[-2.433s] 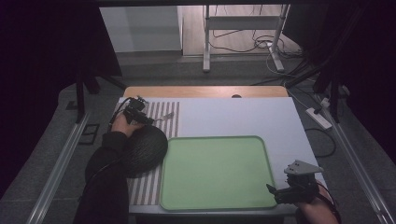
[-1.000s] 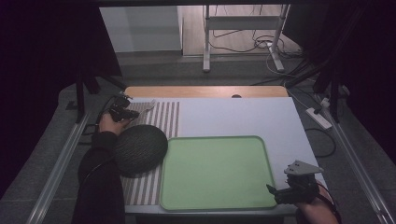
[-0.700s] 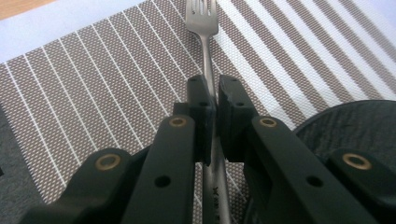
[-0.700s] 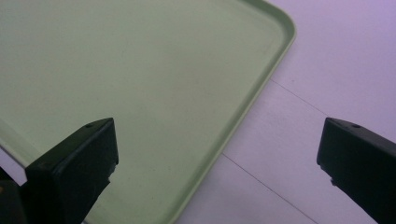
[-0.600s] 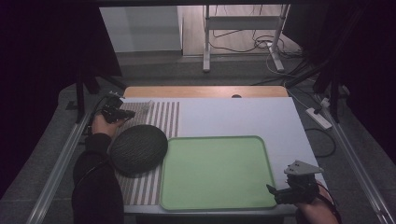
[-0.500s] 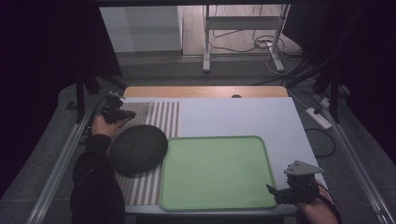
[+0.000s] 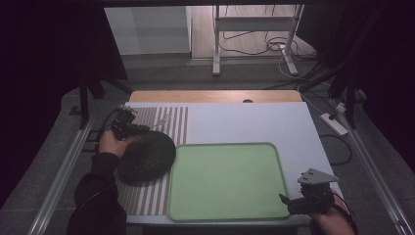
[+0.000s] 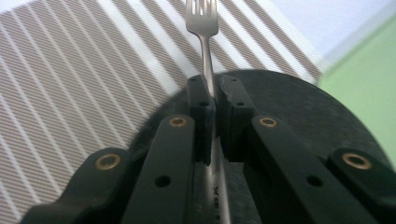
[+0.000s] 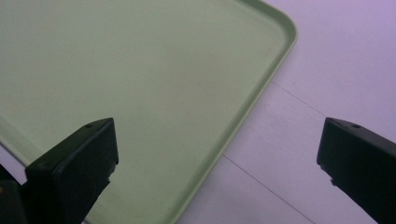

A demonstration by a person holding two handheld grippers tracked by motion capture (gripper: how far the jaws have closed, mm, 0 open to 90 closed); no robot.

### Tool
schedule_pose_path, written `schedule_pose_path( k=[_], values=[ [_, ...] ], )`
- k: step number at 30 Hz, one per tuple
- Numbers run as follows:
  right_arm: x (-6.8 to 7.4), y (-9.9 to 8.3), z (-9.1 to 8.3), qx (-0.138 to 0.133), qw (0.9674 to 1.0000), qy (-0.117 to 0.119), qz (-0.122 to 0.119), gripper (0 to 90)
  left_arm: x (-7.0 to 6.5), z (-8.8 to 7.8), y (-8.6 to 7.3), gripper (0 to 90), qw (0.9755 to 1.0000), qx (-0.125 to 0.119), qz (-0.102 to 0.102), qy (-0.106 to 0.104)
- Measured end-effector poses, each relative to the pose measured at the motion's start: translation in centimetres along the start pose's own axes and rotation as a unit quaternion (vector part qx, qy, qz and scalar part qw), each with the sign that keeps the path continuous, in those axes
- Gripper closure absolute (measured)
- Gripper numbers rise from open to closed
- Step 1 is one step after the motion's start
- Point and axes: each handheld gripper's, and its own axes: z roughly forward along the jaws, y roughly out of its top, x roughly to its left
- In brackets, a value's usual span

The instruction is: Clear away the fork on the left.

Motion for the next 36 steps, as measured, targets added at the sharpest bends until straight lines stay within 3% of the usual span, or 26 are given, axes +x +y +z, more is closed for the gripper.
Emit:
schedule_pose_path(
  k=[14, 20, 28, 31, 36],
  values=[
    [0.1, 0.1, 0.1, 0.0, 1.0, 0.001, -0.007, 0.0, -7.7, -1.0, -2.7, 84.2, 0.9985, -0.006, 0.024, -0.049],
    [0.1, 0.1, 0.1, 0.001, 1.0, 0.001, -0.009, 0.0, -12.1, -0.6, -3.6, 84.1, 0.9963, 0.014, 0.048, -0.07],
    [0.2, 0.1, 0.1, 0.002, 0.9999, 0.001, -0.013, 0.0, -16.4, 1.9, -3.7, 84.1, 0.9934, 0.038, 0.067, -0.085],
    [0.2, 0.1, 0.1, 0.004, 0.9999, 0.001, -0.013, 0.0, -17.3, 2.9, -3.5, 84.1, 0.9925, 0.044, 0.067, -0.093],
    [0.2, 0.1, 0.1, 0.002, 0.9999, 0.002, -0.015, 0.0, -18.4, 4.7, -3.8, 83.9, 0.9898, 0.078, 0.073, -0.095]
  ],
)
